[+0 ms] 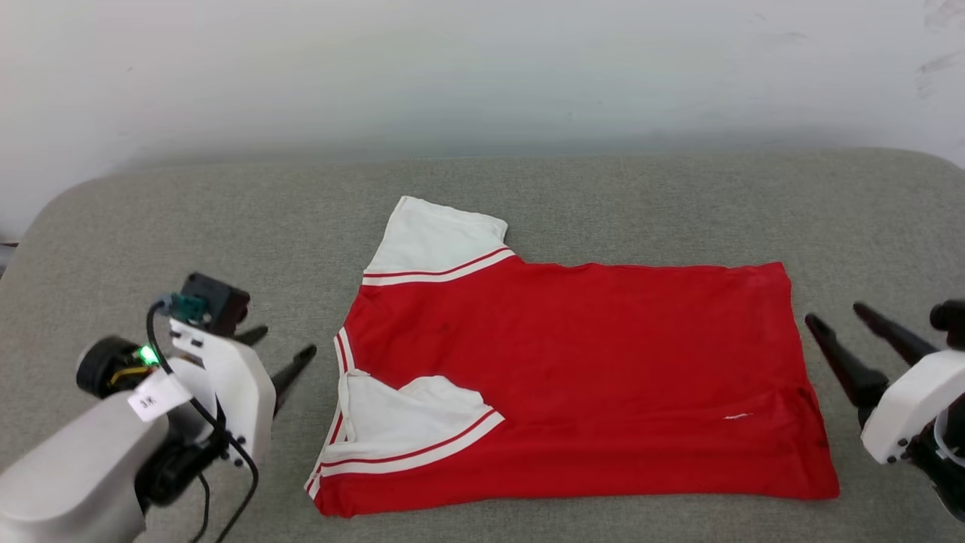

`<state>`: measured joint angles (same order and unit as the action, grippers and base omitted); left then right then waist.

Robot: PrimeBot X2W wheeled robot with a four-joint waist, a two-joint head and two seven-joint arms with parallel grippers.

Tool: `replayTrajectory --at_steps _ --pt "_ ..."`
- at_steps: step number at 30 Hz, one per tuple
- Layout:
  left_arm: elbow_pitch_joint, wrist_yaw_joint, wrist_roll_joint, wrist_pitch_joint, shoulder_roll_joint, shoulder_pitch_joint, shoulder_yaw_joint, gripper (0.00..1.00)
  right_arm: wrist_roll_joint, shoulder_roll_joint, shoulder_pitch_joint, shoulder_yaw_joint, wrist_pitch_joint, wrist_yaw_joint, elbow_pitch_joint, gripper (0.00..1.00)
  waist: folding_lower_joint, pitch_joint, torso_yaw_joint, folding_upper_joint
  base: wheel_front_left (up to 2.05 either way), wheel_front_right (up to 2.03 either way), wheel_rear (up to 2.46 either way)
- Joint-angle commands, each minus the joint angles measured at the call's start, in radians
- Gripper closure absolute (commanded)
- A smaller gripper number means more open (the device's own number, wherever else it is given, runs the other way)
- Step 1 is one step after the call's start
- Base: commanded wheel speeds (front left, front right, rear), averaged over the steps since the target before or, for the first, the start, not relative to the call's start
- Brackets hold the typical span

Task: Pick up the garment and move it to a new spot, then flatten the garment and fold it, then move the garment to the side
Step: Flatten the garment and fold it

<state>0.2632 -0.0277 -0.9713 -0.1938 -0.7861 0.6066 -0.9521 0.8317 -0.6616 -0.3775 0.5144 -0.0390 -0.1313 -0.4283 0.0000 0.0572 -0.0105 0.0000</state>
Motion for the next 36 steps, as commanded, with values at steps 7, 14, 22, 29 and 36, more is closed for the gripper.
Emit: replayTrajectory --at_steps 7,14,22,29,36 --pt "0.016 -0.016 0.034 0.034 0.021 0.116 0.046 0.00 -0.097 0.119 0.048 -0.194 -0.105 0.001 0.075 0.00 0.0000 0.028 -0.033 0.0000 0.00 0.00 0.00" --pt "0.063 0.009 0.043 -0.025 0.035 0.275 0.076 0.00 -0.217 0.209 0.114 -0.334 -0.059 0.001 0.260 0.00 0.0000 0.100 -0.087 0.0000 0.00 0.00 0.00" --pt "0.168 0.053 0.002 -0.207 0.066 0.468 0.091 0.00 -0.333 0.291 0.169 -0.433 0.016 0.001 0.484 0.00 0.0000 0.224 -0.138 0.0000 0.00 0.00 0.00" --pt "0.269 0.057 -0.034 -0.417 0.097 0.635 0.089 0.00 -0.391 0.333 0.172 -0.454 0.052 0.001 0.600 0.00 0.0000 0.345 -0.178 0.0000 0.00 0.00 0.00" --pt "0.347 0.064 -0.013 -0.556 0.116 0.754 0.055 0.00 -0.411 0.351 0.152 -0.462 0.049 0.001 0.638 0.00 0.0000 0.441 -0.202 0.0000 0.00 0.00 0.00"
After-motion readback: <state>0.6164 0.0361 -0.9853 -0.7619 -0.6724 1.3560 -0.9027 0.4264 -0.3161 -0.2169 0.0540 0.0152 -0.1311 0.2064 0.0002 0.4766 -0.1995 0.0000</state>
